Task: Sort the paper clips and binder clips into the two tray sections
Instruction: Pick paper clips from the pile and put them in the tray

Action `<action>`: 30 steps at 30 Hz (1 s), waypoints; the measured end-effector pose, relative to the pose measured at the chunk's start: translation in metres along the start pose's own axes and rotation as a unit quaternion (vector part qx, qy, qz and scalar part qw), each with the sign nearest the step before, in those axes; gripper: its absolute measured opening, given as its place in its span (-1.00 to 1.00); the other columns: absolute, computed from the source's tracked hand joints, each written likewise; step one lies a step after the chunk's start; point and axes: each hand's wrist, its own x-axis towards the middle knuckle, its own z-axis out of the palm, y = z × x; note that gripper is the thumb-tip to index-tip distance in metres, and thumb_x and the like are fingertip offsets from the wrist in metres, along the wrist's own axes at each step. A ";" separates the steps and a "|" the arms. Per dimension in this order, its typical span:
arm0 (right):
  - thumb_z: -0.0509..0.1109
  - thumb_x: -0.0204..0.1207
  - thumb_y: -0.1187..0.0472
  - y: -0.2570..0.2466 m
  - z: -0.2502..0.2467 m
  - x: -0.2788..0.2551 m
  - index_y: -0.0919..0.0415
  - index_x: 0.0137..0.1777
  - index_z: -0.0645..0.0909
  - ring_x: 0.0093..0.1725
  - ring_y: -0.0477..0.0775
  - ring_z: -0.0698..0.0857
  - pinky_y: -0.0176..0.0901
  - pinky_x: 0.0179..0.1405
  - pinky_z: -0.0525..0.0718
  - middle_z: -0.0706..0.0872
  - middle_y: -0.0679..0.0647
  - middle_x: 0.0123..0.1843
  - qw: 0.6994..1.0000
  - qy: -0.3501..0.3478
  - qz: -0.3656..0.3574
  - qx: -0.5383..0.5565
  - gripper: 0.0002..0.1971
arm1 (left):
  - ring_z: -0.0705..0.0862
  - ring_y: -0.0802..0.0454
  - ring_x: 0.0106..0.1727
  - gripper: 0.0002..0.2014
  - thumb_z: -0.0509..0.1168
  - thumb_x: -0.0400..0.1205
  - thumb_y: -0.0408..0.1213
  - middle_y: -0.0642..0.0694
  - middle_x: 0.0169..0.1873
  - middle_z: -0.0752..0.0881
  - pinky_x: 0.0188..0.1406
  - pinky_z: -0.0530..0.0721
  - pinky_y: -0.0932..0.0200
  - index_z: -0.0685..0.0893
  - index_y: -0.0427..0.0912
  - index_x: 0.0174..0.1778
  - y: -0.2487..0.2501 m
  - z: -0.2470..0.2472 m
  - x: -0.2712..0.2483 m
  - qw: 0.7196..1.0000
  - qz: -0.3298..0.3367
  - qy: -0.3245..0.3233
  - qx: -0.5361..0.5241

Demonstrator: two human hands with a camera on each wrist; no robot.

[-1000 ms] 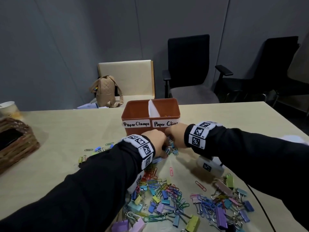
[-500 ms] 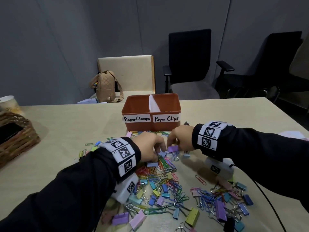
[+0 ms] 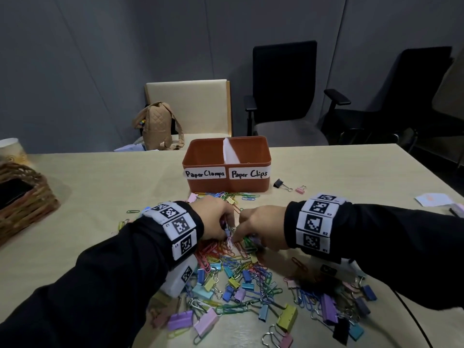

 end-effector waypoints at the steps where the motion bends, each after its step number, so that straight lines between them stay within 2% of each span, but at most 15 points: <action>1: 0.43 0.47 0.37 0.000 0.000 0.001 -0.10 0.52 0.44 0.24 0.17 0.55 -0.14 0.06 0.44 0.49 0.10 0.26 1.000 -0.006 0.000 -0.012 -0.35 | 0.57 0.14 -0.12 -0.78 0.47 0.48 -0.23 0.10 -0.15 0.64 -0.13 0.54 0.28 0.73 -0.01 0.04 -0.001 -0.001 -0.001 1.000 -0.003 0.009 0.003; 4: 0.48 0.41 0.37 0.002 0.000 -0.001 -0.01 0.45 0.52 0.20 0.19 0.57 -0.08 0.07 0.52 0.51 0.12 0.22 1.000 -0.006 -0.004 -0.016 -0.40 | 0.60 0.12 -0.10 -0.84 0.42 0.53 -0.24 0.04 -0.06 0.73 -0.07 0.59 0.26 0.73 -0.05 0.01 -0.005 -0.003 -0.002 1.000 -0.011 0.029 0.000; 8: 0.44 0.48 0.30 0.006 0.003 -0.007 0.13 0.23 0.67 0.14 0.14 0.61 -0.10 0.08 0.57 0.63 0.09 0.14 1.000 0.018 -0.014 -0.014 -0.69 | 0.64 0.02 0.07 -0.82 0.40 0.53 -0.25 0.02 0.02 0.67 0.13 0.64 0.10 0.71 0.02 0.03 -0.006 -0.003 -0.002 0.999 -0.017 0.026 0.017; 11: 0.43 0.49 0.25 0.007 0.007 -0.011 0.14 0.16 0.69 0.12 0.13 0.60 -0.09 -0.01 0.57 0.60 0.06 0.10 0.999 0.022 -0.008 -0.033 -0.76 | 0.64 0.05 0.00 -0.82 0.46 0.50 -0.22 0.08 -0.08 0.67 0.03 0.63 0.14 0.71 0.04 0.00 0.000 0.000 -0.002 1.000 -0.007 0.020 0.007; 14: 0.41 0.49 0.24 0.006 0.009 -0.013 0.17 0.15 0.66 0.18 0.15 0.56 0.03 0.08 0.59 0.59 0.09 0.11 0.999 0.012 -0.002 -0.048 -0.76 | 0.61 0.12 -0.09 -0.81 0.49 0.50 -0.18 0.11 -0.16 0.65 -0.10 0.54 0.27 0.74 0.01 0.01 0.010 0.003 -0.002 1.000 0.013 0.008 -0.010; 16: 0.37 0.52 0.19 0.005 0.011 -0.013 0.16 0.11 0.63 0.14 0.18 0.59 0.06 0.10 0.61 0.63 0.11 0.08 0.999 0.008 0.010 -0.038 -0.81 | 0.61 0.12 -0.10 -0.79 0.50 0.50 -0.17 0.09 -0.16 0.64 -0.12 0.54 0.28 0.76 -0.04 0.04 0.016 0.004 -0.002 1.000 0.022 0.000 -0.017; 19: 0.37 0.52 0.20 0.006 0.013 -0.015 0.14 0.03 0.58 -0.02 0.19 0.62 -0.04 -0.08 0.59 0.67 0.09 -0.03 0.999 0.015 0.034 -0.022 -0.88 | 0.68 0.04 -0.04 -0.73 0.53 0.46 -0.13 0.02 -0.08 0.72 -0.07 0.63 0.23 0.78 -0.05 0.06 0.023 0.007 -0.003 0.999 0.025 -0.022 -0.032; 21: 0.40 0.52 0.19 0.009 0.009 -0.020 0.07 -0.11 0.52 -0.16 0.10 0.54 -0.14 -0.20 0.45 0.61 -0.02 -0.21 0.998 0.039 0.051 0.027 -0.91 | 0.70 0.03 0.01 -0.68 0.55 0.44 -0.14 0.00 -0.03 0.76 -0.03 0.65 0.20 0.77 -0.04 0.10 0.027 0.009 -0.003 0.999 0.028 -0.035 -0.030; 24: 0.42 0.52 0.23 0.018 -0.002 -0.029 0.00 -0.25 0.45 -0.30 -0.01 0.48 -0.20 -0.32 0.37 0.49 -0.15 -0.38 0.987 0.080 0.084 0.110 -0.78 | 0.69 0.02 0.04 -0.62 0.54 0.44 -0.17 -0.01 0.00 0.76 -0.06 0.61 0.22 0.72 -0.02 0.19 0.031 0.011 -0.001 0.998 0.038 -0.042 -0.023; 27: 0.47 0.51 0.24 0.028 -0.008 -0.036 0.04 -0.30 0.46 -0.39 -0.13 0.50 -0.31 -0.38 0.44 0.57 -0.11 -0.38 0.969 0.083 0.120 0.200 -0.75 | 0.66 0.00 0.05 -0.53 0.57 0.41 -0.08 0.00 0.02 0.73 -0.06 0.57 0.20 0.68 -0.01 0.23 0.036 0.012 0.002 0.998 0.043 -0.039 -0.010; 30: 0.49 0.51 0.27 0.038 -0.008 -0.041 0.10 -0.31 0.48 -0.39 -0.06 0.56 -0.24 -0.33 0.58 0.61 -0.04 -0.38 0.942 0.090 0.152 0.285 -0.75 | 0.65 0.01 0.06 -0.56 0.58 0.40 -0.07 0.03 -0.03 0.67 -0.06 0.59 0.20 0.69 -0.04 0.16 0.041 0.011 0.004 0.997 0.059 -0.038 0.008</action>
